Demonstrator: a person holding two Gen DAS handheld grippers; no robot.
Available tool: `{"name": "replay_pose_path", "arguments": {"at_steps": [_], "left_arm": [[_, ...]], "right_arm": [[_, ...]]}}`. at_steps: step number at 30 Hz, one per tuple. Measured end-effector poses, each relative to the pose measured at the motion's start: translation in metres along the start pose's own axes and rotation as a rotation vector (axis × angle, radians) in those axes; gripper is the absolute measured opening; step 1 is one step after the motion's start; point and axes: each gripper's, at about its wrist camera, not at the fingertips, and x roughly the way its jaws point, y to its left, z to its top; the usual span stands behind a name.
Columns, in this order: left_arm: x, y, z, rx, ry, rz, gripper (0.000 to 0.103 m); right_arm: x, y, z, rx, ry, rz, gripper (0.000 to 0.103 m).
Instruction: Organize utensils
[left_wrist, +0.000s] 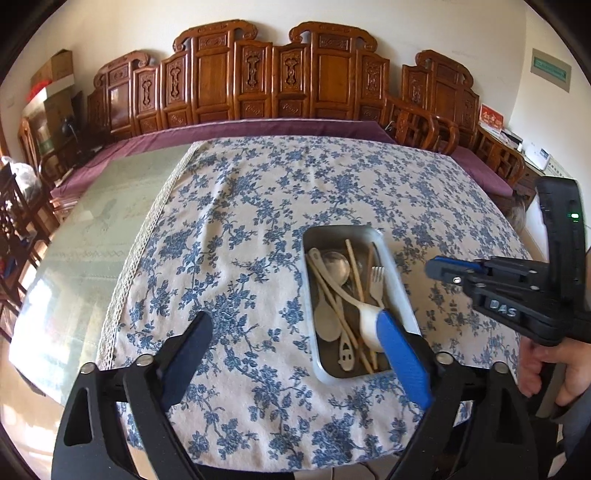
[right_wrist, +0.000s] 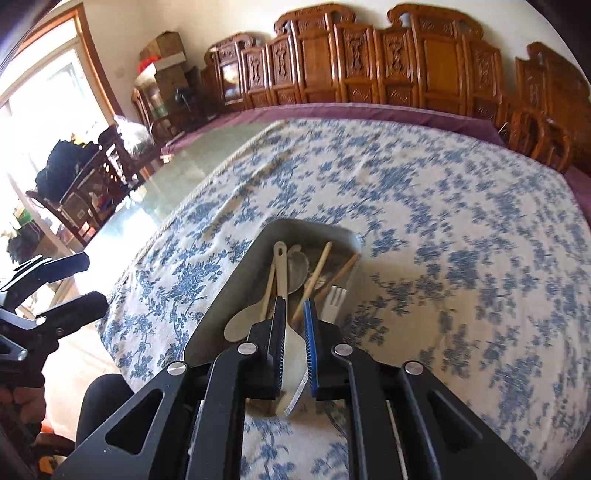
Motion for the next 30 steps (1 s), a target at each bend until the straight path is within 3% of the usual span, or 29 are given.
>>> {"name": "replay_pose_path", "arguments": {"at_steps": [4, 11, 17, 20, 30], "left_arm": [[-0.01, -0.015, -0.004, 0.003, -0.014, 0.007, 0.093], [-0.029, -0.042, -0.016, 0.022, -0.039, 0.018, 0.095], [-0.05, -0.065, -0.027, 0.027, -0.067, 0.001, 0.095], [-0.059, -0.074, -0.033, 0.027, -0.075, -0.006, 0.095], [-0.083, -0.098, -0.053, 0.036, -0.095, -0.021, 0.095]], "right_arm": [[-0.034, -0.008, -0.013, 0.002, -0.058, -0.03, 0.028], [-0.094, -0.022, -0.045, 0.038, -0.139, -0.114, 0.069], [-0.144, -0.025, -0.07, 0.064, -0.213, -0.186, 0.094], [-0.165, -0.024, -0.081, 0.068, -0.248, -0.205, 0.1], [-0.211, -0.019, -0.111, 0.087, -0.299, -0.296, 0.1]]}}
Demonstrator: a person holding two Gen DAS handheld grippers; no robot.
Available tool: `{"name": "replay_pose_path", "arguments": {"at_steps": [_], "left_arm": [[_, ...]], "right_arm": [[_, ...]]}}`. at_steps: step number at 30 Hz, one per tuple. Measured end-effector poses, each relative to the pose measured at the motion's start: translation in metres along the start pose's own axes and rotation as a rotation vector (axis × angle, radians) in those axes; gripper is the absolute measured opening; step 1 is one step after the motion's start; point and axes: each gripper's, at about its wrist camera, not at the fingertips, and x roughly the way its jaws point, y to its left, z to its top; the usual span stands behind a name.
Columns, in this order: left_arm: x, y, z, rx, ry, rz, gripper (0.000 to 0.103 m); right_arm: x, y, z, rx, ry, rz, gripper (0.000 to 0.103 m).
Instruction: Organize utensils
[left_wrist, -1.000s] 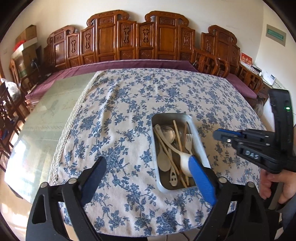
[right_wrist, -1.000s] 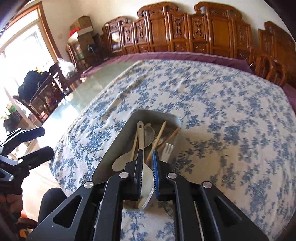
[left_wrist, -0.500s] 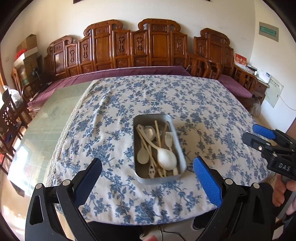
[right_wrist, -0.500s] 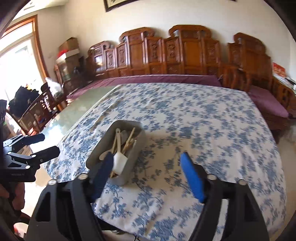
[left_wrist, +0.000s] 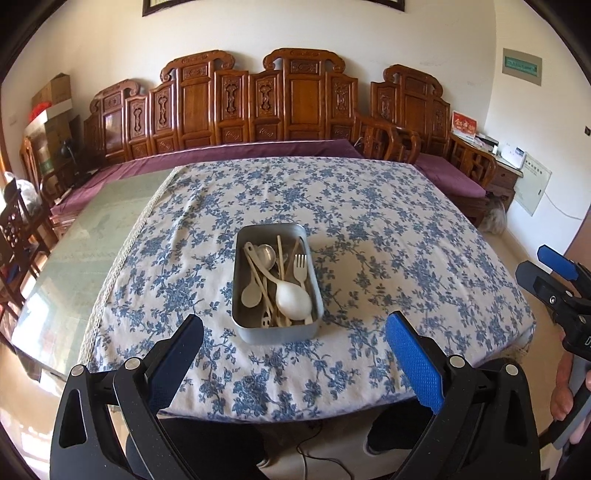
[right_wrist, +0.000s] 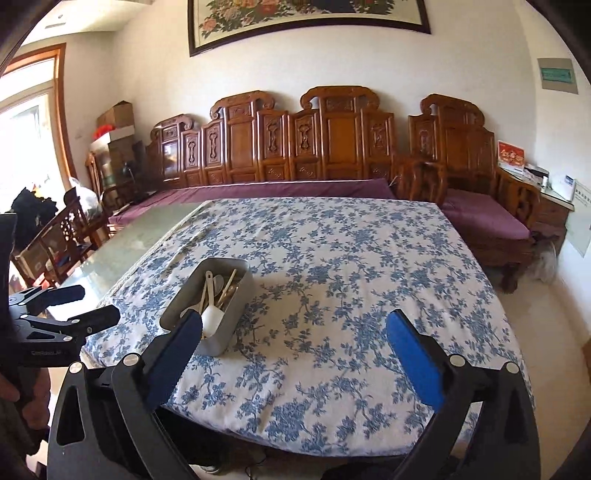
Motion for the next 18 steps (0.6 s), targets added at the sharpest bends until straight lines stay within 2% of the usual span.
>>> {"name": "replay_pose_path", "arguments": {"at_steps": [7, 18], "left_arm": [[-0.025, -0.014, -0.002, 0.011, -0.028, -0.003, 0.095], [-0.07, -0.032, 0.006, 0.029, -0.1, -0.003, 0.095]], "right_arm": [[-0.027, -0.001, -0.002, -0.001, -0.038, -0.022, 0.1], [-0.078, 0.002, 0.015, -0.003, -0.128, -0.042, 0.1]]}}
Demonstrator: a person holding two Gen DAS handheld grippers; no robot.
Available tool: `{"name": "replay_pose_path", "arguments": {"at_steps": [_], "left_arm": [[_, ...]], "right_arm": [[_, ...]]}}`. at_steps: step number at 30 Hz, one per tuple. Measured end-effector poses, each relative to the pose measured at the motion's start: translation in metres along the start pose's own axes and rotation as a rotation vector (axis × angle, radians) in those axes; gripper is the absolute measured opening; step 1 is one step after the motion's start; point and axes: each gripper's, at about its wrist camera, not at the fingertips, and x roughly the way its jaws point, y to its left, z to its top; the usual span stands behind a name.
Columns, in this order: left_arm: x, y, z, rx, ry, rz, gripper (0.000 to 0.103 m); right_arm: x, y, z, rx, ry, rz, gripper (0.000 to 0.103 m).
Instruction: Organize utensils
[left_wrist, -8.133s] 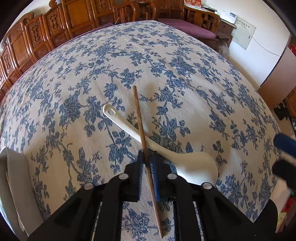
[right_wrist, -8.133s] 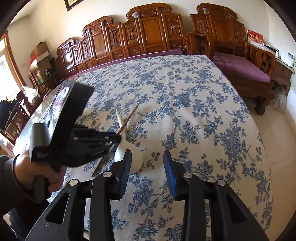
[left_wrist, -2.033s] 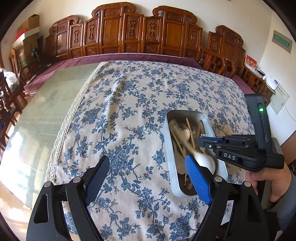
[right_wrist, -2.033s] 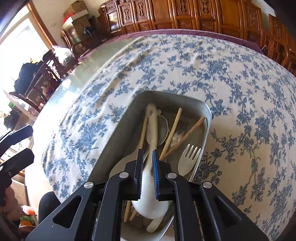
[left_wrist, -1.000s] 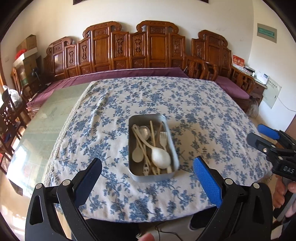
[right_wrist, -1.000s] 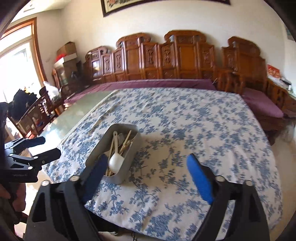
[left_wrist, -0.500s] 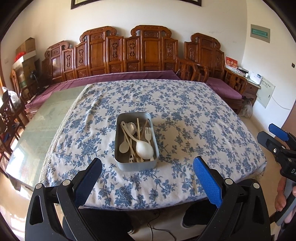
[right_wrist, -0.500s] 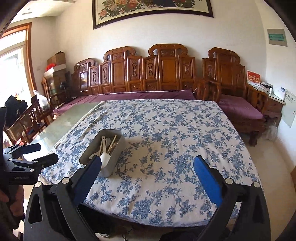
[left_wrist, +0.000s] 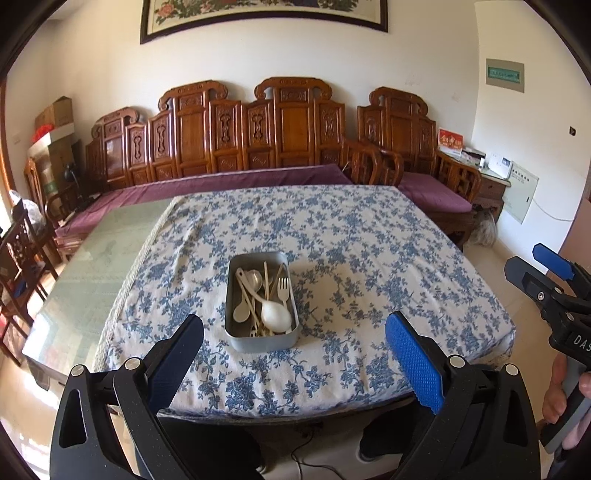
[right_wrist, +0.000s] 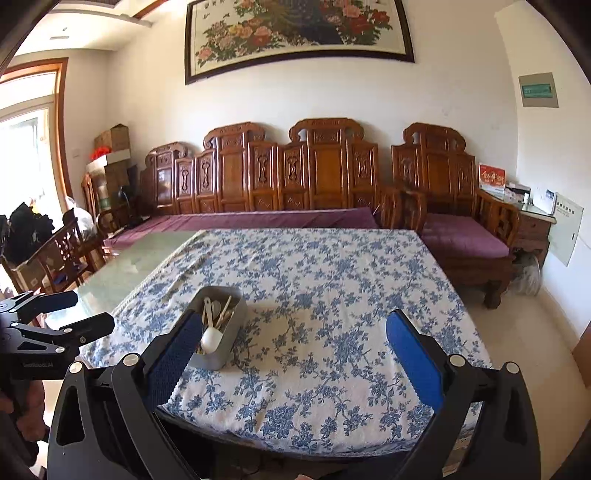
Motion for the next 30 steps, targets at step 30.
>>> {"name": "replay_pose_path", "arguments": {"at_steps": [30], "left_arm": [[-0.094, -0.014, 0.026, -0.011, -0.243, 0.048, 0.095]], "right_arm": [[-0.085, 0.012, 0.039, -0.029, -0.209, -0.007, 0.1]]}}
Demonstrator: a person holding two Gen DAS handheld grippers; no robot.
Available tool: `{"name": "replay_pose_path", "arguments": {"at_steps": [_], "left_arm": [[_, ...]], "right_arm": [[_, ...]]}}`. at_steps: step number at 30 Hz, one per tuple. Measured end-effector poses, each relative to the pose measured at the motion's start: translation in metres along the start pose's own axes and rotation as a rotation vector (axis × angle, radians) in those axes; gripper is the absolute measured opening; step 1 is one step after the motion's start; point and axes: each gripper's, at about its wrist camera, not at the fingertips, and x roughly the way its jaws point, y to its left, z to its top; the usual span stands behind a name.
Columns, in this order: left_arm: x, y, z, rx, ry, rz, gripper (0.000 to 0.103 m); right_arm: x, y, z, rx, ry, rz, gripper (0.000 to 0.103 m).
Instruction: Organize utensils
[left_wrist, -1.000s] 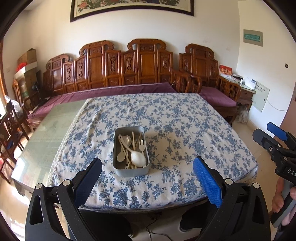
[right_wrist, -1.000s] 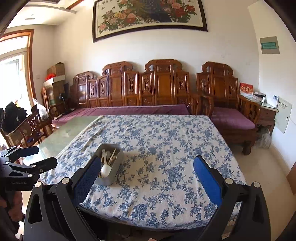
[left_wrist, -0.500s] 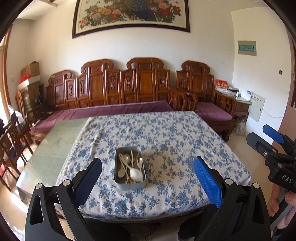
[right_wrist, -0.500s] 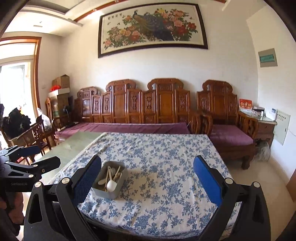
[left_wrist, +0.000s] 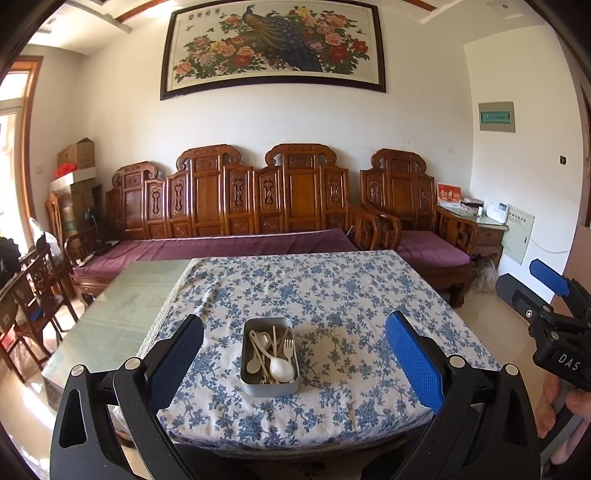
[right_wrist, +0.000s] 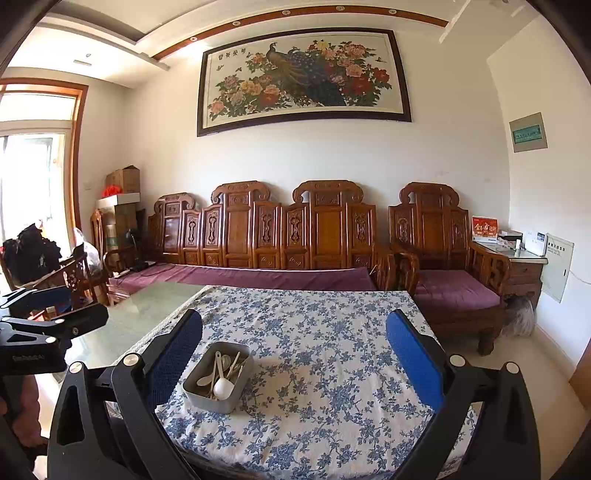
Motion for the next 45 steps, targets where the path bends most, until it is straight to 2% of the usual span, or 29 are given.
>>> {"name": "replay_pose_path", "arguments": {"at_steps": [45], "left_arm": [[-0.0052, 0.0026, -0.0028, -0.021, -0.014, 0.002, 0.095]], "right_arm": [[0.0076, 0.0035, -0.006, 0.007, 0.023, 0.007, 0.1]]}}
